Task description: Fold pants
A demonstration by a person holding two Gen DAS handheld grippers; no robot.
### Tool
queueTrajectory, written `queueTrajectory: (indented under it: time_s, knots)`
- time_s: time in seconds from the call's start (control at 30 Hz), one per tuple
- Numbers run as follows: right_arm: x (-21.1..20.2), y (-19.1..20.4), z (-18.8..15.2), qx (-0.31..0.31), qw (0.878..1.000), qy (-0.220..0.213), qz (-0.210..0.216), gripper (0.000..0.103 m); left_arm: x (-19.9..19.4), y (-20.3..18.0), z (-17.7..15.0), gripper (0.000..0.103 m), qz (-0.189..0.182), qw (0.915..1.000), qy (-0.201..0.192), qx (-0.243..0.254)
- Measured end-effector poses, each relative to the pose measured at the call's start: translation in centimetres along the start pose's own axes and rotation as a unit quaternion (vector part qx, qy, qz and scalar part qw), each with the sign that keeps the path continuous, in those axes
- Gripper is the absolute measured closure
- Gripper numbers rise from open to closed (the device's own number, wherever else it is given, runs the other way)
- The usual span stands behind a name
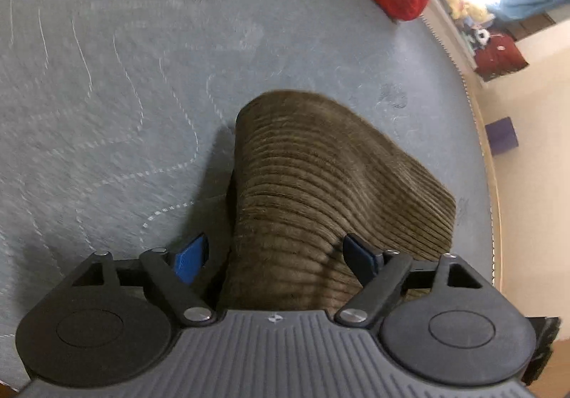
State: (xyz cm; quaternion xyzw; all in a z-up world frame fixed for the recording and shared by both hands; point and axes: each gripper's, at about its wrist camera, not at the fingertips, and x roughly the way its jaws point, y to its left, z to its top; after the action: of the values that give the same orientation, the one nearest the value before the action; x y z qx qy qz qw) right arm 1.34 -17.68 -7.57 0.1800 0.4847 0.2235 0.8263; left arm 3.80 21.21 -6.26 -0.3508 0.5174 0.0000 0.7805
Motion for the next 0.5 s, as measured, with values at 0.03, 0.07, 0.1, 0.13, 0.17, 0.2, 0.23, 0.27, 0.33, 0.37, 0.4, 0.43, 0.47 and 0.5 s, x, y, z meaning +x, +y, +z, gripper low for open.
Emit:
queueTrajectory:
  time_s: [0.03, 0.07, 0.1, 0.13, 0.17, 0.2, 0.23, 0.27, 0.33, 0.37, 0.4, 0.43, 0.47, 0.5]
  knots:
    - [0.8, 0.0, -0.2, 0.004, 1.000, 0.011, 0.000, 0.021, 0.6, -0.1, 0.3, 0.016, 0.003, 1.0000, 0.009, -0.001]
    - [1.5, -0.1, -0.3, 0.007, 1.000, 0.018, 0.000, 0.021, 1.4, -0.5, 0.5, 0.016, 0.005, 0.9998, 0.017, 0.000]
    - [2.1, -0.1, -0.2, 0.012, 1.000, 0.024, 0.000, 0.021, 2.3, -0.6, 0.5, 0.016, 0.003, 0.9997, 0.025, 0.002]
    - [2.8, -0.2, -0.1, 0.020, 0.999, 0.030, 0.003, 0.021, 3.0, -0.9, 0.6, 0.015, -0.002, 0.9994, 0.035, 0.003]
    - [3.5, -0.4, 0.0, 0.030, 0.999, 0.038, 0.007, 0.021, 3.7, -1.2, 0.8, 0.014, -0.001, 0.9991, 0.042, 0.003]
    - [3.9, -0.8, 0.2, 0.037, 0.998, 0.042, 0.010, 0.021, 4.6, -1.4, 0.9, 0.014, 0.005, 0.9989, 0.045, 0.008]
    - [4.5, -1.0, 0.3, 0.044, 0.998, 0.043, 0.014, 0.022, 5.2, -1.5, 1.0, 0.014, 0.010, 0.9987, 0.048, 0.011]
    - [5.0, -1.0, 0.3, 0.046, 0.998, 0.042, 0.014, 0.025, 5.6, -1.6, 1.0, 0.015, 0.012, 0.9986, 0.050, 0.011]
    - [5.6, -0.6, 0.5, 0.038, 0.999, 0.036, 0.013, 0.036, 6.3, -1.8, 1.3, 0.019, 0.014, 0.9985, 0.049, 0.018]
    - [5.8, -0.2, 0.5, 0.030, 0.999, 0.032, 0.010, 0.043, 6.4, -1.9, 1.4, 0.024, 0.012, 0.9985, 0.048, 0.023]
    - [5.6, 0.0, 0.8, 0.022, 0.999, 0.028, 0.012, 0.052, 6.4, -1.9, 1.5, 0.028, 0.009, 0.9985, 0.045, 0.028]
    - [5.4, 0.7, 1.0, 0.014, 1.000, 0.023, 0.014, 0.059, 6.2, -2.1, 1.6, 0.035, 0.009, 0.9984, 0.041, 0.037]
    - [5.1, 1.0, 1.1, 0.009, 1.000, 0.015, 0.016, 0.063, 5.9, -2.5, 1.6, 0.042, 0.007, 0.9982, 0.035, 0.049]
    - [4.4, 1.2, 1.3, 0.006, 1.000, 0.001, 0.022, 0.071, 5.5, -3.2, 1.6, 0.045, 0.007, 0.9974, 0.025, 0.068]
